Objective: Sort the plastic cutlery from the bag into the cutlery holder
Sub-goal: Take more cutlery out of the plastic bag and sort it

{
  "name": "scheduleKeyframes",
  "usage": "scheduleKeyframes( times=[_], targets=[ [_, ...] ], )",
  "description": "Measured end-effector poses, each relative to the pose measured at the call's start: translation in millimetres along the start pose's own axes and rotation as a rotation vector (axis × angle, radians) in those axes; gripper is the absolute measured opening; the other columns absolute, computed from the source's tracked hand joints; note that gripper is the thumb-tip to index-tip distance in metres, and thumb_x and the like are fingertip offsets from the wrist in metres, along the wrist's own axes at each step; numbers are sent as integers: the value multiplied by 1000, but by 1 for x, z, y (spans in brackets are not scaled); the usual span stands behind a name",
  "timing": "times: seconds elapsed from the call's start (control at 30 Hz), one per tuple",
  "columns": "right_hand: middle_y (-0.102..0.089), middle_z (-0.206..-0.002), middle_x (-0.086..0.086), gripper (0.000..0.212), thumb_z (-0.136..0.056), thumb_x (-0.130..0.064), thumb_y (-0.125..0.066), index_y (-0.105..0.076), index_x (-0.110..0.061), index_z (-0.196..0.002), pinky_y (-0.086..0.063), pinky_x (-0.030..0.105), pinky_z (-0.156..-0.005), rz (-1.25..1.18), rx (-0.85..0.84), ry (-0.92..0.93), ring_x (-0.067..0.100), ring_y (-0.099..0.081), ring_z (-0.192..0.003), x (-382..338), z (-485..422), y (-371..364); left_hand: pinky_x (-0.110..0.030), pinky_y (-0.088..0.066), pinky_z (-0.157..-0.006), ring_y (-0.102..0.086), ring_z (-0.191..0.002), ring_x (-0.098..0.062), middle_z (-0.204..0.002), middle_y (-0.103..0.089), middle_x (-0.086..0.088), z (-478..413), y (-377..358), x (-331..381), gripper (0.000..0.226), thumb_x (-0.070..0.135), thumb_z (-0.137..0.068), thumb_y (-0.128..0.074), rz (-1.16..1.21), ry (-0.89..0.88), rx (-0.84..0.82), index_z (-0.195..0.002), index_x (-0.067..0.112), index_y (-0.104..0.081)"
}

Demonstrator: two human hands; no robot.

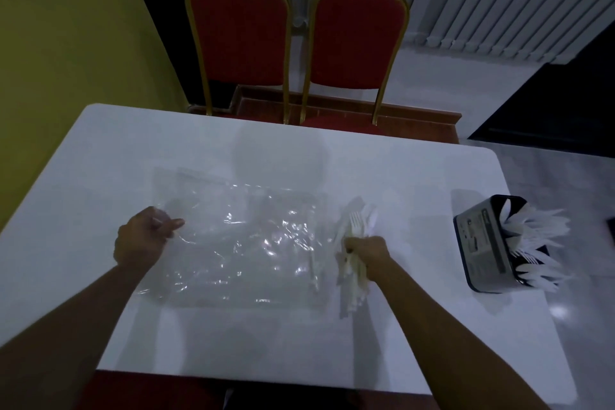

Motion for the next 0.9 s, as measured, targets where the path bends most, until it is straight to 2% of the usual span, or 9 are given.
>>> scheduleKeyframes(
  times=[0.1, 0.27, 0.4, 0.5, 0.6, 0.67, 0.73, 0.83, 0.9],
  targets=[
    [-67, -89, 23, 27, -67, 0, -71, -63, 7, -91, -58, 50, -81, -29, 9, -10, 37, -69, -79, 4, -9, 11, -39, -53, -74, -67, -75, -19, -65, -70, 8, -10, 9, -15, 26, 45, -71, -76, -29, 11, -11, -73, 25, -59],
    [-62, -98, 14, 47, -72, -15, -78, -55, 3, -109, -54, 33, -72, 225, 160, 89, 30, -63, -90, -13, -6, 22, -35, -47, -70, -63, -79, -24, -70, -70, 2, -10, 5, -30, 32, 47, -72, -75, -72, 59, 0, -73, 21, -58],
    [-50, -128, 20, 75, -75, -19, -80, -35, 5, -130, -49, 39, -92, 302, 255, 162, 37, -53, -120, -20, -6, 26, -36, -44, -70, -60, -89, -30, -86, -70, -7, -10, 1, -37, 32, 44, -71, -77, -123, 73, 1, -77, 19, -59],
    [-43, -134, 21, 82, -75, -26, -80, -30, 5, -132, -43, 44, -102, 390, 324, 203, 40, -45, -126, -24, -4, 28, -41, -45, -80, -60, -102, -34, -100, -70, -10, -10, 2, -38, 39, 42, -71, -78, -167, 82, 23, -93, 17, -58],
    [-40, -135, 19, 83, -76, -32, -79, -30, 2, -133, -41, 43, -100, 499, 362, 219, 37, -41, -127, -26, 6, 24, -51, -43, -88, -54, -111, -42, -109, -66, -19, -5, 7, -32, 65, 42, -68, -80, -285, 59, 145, -114, 10, -48],
    [-43, -136, 17, 80, -75, -34, -78, -35, -1, -134, -40, 44, -102, 638, 488, 344, 36, -43, -126, -33, 18, 22, -57, -42, -85, -47, -112, -49, -115, -54, -31, -2, 2, -27, 83, 41, -64, -81, -390, 33, 219, -125, 0, -42],
    [-52, -129, 12, 63, -77, -27, -75, -46, -8, -130, -44, 41, -97, 748, 585, 577, 31, -48, -119, -46, 33, 10, -58, -37, -92, -42, -115, -50, -121, -48, -34, 5, -12, -17, 86, 41, -67, -80, -432, -48, 225, -129, -5, -41],
    [-65, -105, 7, 20, -87, -9, -60, -64, -11, -107, -52, 35, -84, 747, 267, 741, 21, -60, -96, -41, 33, -39, -57, -36, -100, -43, -117, -48, -125, -47, -31, 24, -58, -1, 74, 49, -79, -64, -452, -254, 93, -126, -5, -47],
    [-69, -94, 7, 13, -89, -8, -56, -68, -9, -94, -54, 35, -78, 804, 111, 693, 21, -64, -86, -26, 28, -65, -56, -36, -102, -42, -122, -48, -133, -46, -28, 44, -96, 5, 80, 64, -79, -40, -450, -342, -87, -129, 3, -50]
  ],
)
Point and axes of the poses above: each hand's wrist, its own z-axis away from the middle knuckle, its own y-axis out of the back of the hand, x = y × z, the point moved 9 cm from there along -z, towards the middle knuckle
